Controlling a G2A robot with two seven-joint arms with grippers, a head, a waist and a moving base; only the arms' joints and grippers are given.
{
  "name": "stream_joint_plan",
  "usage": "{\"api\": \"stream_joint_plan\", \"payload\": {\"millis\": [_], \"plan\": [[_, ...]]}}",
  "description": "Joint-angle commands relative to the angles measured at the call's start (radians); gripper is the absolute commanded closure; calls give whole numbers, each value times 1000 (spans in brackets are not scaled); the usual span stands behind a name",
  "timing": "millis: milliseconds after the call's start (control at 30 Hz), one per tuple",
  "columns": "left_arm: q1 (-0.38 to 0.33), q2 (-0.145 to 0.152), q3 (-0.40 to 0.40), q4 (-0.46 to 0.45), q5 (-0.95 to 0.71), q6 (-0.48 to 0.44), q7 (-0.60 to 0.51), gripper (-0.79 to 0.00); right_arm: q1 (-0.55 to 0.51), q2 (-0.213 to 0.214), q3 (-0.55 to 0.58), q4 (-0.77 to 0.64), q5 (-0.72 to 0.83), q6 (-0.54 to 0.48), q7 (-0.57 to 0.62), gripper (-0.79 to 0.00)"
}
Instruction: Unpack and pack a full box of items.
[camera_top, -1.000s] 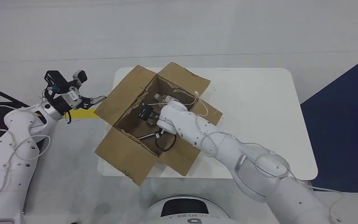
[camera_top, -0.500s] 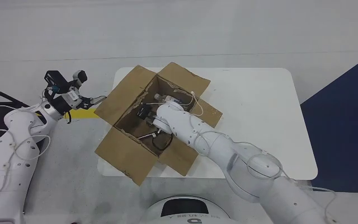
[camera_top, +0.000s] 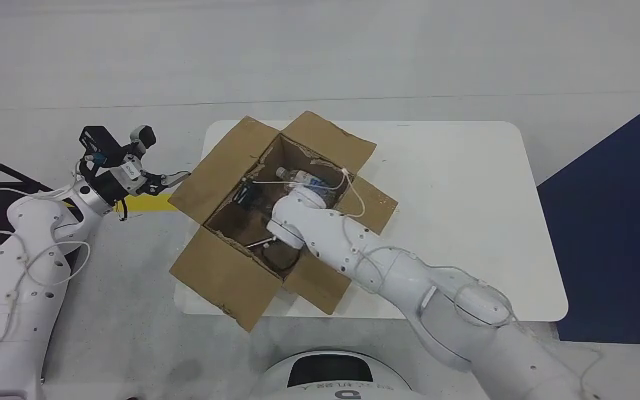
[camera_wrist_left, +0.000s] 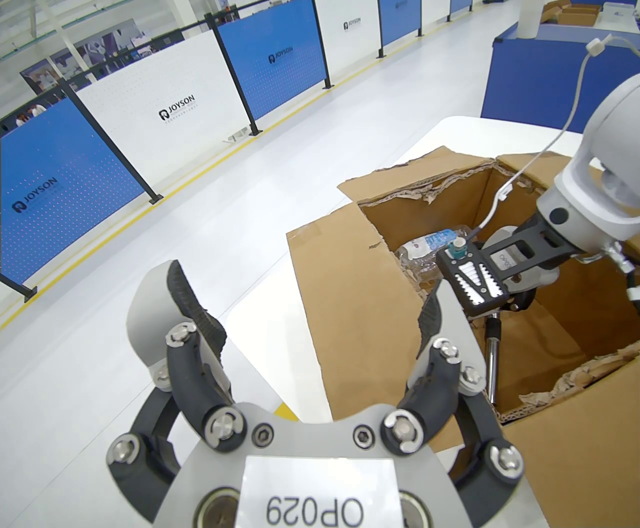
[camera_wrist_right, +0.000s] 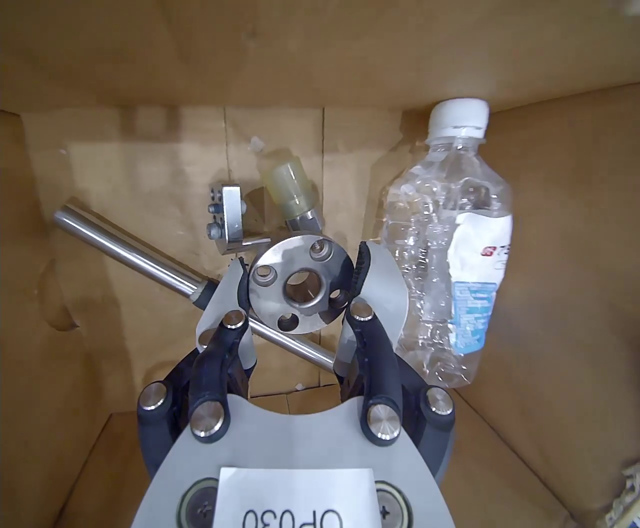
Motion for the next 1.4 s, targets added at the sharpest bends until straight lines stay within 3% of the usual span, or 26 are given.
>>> {"api": "stream_joint_plan", "payload": {"millis": [0,167,400,567,700,833,967,1167,1367], "plan": [[0,0,0,0,0,0,0,-785,-41,29,28,-110,-49,17,3,0],[0,0,0,0,0,0,0,-785,-204,122,152,-418,-231,55,-55,0],[0,0,0,0,0,0,0,-785,-516,227,359,-813,-418,20,-254,0],[0,0,0,0,0,0,0,-785,-730,273,530,-1014,-461,39,-392,0],[0,0,0,0,0,0,0,-785,-874,297,712,-1114,-381,58,-472,0],[0,0,0,0,0,0,0,-785,-979,311,886,-1131,-245,56,-522,0],[0,0,0,0,0,0,0,-785,-1019,319,1043,-1066,-79,40,-516,0],[0,0,0,0,0,0,0,-785,-987,330,1204,-879,141,-38,-474,0],[0,0,0,0,0,0,0,-785,-916,340,1248,-711,178,-35,-357,0]]}}
